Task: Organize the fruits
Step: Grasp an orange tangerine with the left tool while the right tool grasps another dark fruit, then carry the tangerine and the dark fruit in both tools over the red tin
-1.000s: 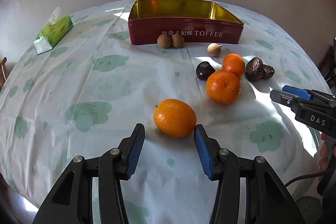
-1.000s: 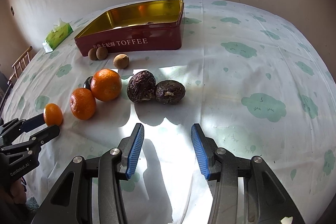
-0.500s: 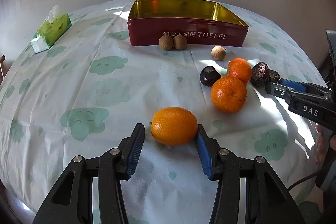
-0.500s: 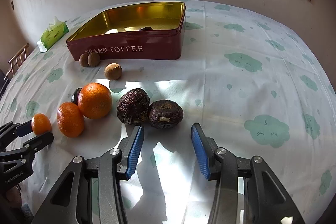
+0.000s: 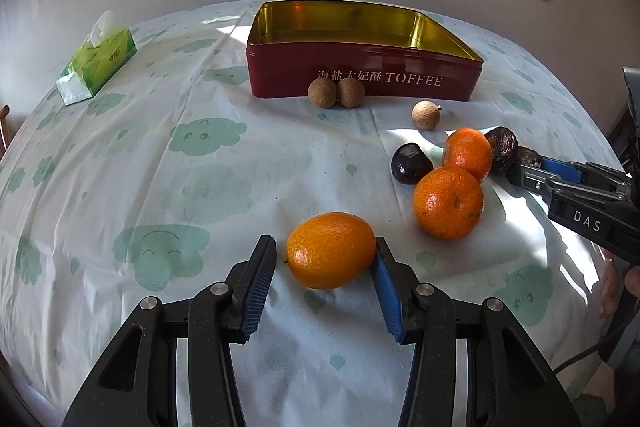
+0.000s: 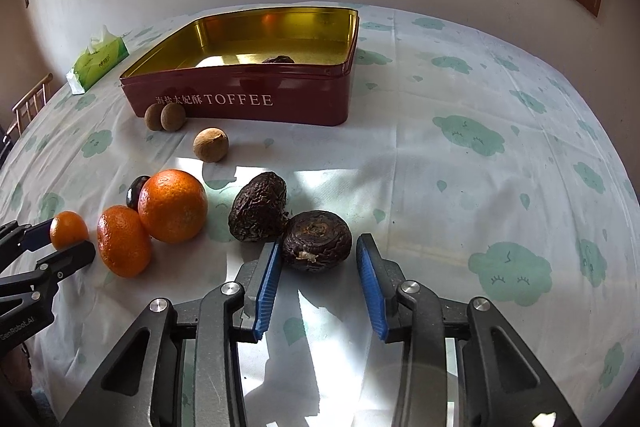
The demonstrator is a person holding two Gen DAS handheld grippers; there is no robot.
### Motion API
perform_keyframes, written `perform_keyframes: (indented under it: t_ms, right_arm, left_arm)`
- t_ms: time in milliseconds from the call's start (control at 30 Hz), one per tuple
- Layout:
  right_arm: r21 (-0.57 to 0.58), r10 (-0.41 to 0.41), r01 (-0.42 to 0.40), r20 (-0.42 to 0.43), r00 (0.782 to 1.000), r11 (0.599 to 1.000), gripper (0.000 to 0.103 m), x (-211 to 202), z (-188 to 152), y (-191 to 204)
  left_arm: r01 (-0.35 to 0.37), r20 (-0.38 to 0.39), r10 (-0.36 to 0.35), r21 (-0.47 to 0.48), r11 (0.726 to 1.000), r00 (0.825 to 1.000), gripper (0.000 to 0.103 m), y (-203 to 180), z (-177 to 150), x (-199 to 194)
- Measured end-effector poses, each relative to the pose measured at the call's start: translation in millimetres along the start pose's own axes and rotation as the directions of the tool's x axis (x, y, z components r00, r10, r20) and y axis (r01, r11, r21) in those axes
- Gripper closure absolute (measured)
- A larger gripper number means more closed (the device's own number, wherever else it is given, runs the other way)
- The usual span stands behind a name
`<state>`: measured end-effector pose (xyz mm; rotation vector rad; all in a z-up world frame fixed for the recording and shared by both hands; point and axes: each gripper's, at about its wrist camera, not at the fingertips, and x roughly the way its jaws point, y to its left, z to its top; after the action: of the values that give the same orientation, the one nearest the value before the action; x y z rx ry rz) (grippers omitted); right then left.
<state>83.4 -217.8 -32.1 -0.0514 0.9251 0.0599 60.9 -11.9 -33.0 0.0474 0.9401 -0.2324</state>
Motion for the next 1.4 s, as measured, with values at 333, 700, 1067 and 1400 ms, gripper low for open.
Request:
perform_keyframes:
  t_ms: [333,700,1067,1400]
  right_arm:
    - [0.004,-0.001,0.001,0.003,1.0,1.0,0.072,-0.6,-0.4,-0.8]
    - [0.006,0.0,0.0,0.002,1.0,1.0,0.072,-2.8,-2.1,-0.1]
    - [-0.002,0.002,-0.002,0.016,1.0,1.0,0.072,-14.1,-3.4,2.3]
    - [-0.012,0.014,-0.013,0.032,0.999,1.0,0.072,-24.2,2.5,7.2]
  left_arm:
    - [-0.001,0.003,0.001,-0.001,1.0,1.0,0.062,0.9,2.1,0.5]
    - [-0.002,0.005,0.002,-0.011,1.0,1.0,0.062,2.6,3.4,-2.1]
    - [0.002,0.02,-0.002,-0.012,1.0,1.0,0.062,2.3,6.8,-7.0]
    - [0.003,0.047,-0.003,-0.018,1.0,0.999,0.062,4.7,14.9,-13.6]
